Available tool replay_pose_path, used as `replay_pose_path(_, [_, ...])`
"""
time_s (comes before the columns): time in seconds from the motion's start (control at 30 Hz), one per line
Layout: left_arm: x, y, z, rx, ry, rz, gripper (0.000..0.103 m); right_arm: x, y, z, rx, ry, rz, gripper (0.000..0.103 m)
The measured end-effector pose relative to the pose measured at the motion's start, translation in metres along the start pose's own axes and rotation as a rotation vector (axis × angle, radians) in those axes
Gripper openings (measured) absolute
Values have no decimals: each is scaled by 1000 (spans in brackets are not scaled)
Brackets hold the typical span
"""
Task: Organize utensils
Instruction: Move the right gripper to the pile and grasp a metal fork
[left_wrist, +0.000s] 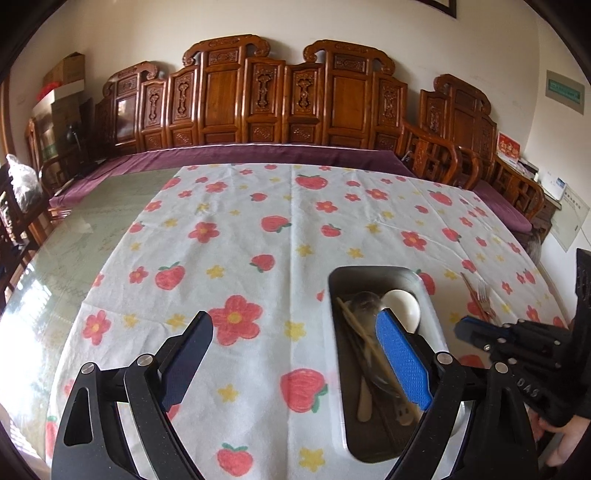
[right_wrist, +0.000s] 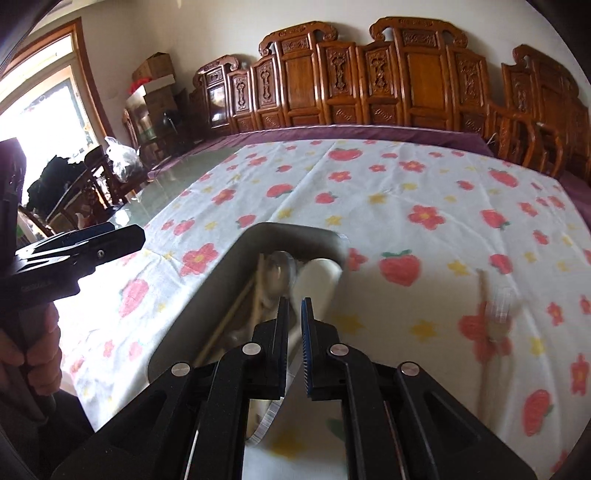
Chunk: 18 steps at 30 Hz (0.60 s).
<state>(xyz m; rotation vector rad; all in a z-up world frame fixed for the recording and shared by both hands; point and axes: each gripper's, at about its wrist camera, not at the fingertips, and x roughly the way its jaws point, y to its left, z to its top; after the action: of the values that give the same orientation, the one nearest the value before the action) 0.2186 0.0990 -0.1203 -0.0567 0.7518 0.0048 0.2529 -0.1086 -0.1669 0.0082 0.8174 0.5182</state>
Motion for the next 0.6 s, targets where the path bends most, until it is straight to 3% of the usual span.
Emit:
replay_pose_path(0.27, [3, -52, -6, 72, 4, -68, 86, -39, -64, -18, -13, -11, -149, 8])
replay_pose_path(0.33, [3, -64, -8, 90, 4, -82, 86, -44, -84, -23, -4, -3, -187, 14])
replay_pose_path(0.4, [4, -76, -11, 105, 5, -98, 86, -44, -98, -30, -2, 7, -219, 20])
replay_pose_path(0.6, [6, -103, -22, 134, 22, -142, 86, -29, -126, -47, 8, 63, -274, 21])
